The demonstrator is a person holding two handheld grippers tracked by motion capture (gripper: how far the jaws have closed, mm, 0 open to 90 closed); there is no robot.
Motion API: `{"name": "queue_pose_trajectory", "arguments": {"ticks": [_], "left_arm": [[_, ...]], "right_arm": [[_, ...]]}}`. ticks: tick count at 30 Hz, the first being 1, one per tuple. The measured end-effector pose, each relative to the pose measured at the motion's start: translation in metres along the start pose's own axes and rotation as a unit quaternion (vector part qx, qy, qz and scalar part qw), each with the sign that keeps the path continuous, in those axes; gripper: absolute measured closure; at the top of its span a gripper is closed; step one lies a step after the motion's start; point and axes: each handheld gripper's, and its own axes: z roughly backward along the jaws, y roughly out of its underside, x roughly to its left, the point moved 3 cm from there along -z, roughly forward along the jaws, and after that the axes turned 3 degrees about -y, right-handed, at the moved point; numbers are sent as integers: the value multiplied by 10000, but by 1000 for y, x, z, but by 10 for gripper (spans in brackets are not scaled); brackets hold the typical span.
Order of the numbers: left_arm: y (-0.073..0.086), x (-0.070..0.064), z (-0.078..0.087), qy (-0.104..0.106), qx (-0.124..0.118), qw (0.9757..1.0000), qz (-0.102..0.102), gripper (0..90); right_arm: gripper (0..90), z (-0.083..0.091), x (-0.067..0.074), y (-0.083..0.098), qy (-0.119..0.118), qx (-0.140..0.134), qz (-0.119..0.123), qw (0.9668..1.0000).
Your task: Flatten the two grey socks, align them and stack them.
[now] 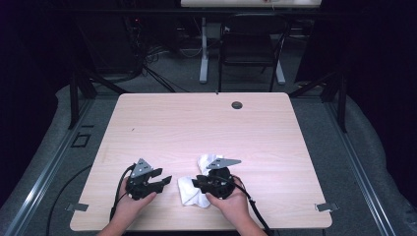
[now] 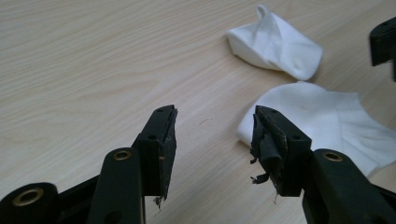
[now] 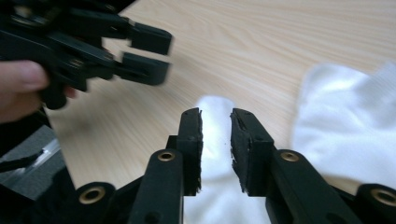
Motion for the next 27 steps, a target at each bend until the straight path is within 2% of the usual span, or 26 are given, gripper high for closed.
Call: {"name": "queue_pose_trajectory", "arguments": {"ticks": [5,6,8,9,10,11,15,20,22,27], "left_arm": [[-5,-18,-3,216,-3,9998,-40,504],[-5,-18,-3,216,-3,9998,-40,504],[-6,-26,-6,260,31,9996,-102,505],[-8,-33,-9,309,49,9994,-178,506],[-8,-33,-9,309,49,9994,-178,506],[-9,-39,-13,311,94,9993,-205,506],[-13,-47,-20,304,141,9992,-212,505],[-24,-52,-28,342,90,9994,-25,485],[-31,-59,-37,283,66,9996,-62,479],[-38,-67,-52,176,160,9996,-141,468]], "right_arm": [[834,4,-16,19,345,375,9,9987],[834,4,-16,19,345,375,9,9987],[848,3,-19,26,393,453,13,9982],[856,1,-21,31,406,541,-3,9977],[856,1,-21,31,406,541,-3,9977],[862,-1,-22,35,423,596,33,9973],[864,-3,-23,39,418,689,-14,9967],[864,-5,-23,42,388,737,-37,9965],[864,-7,-23,44,392,744,-59,9964],[864,-10,-22,46,370,788,-10,9962]]}}
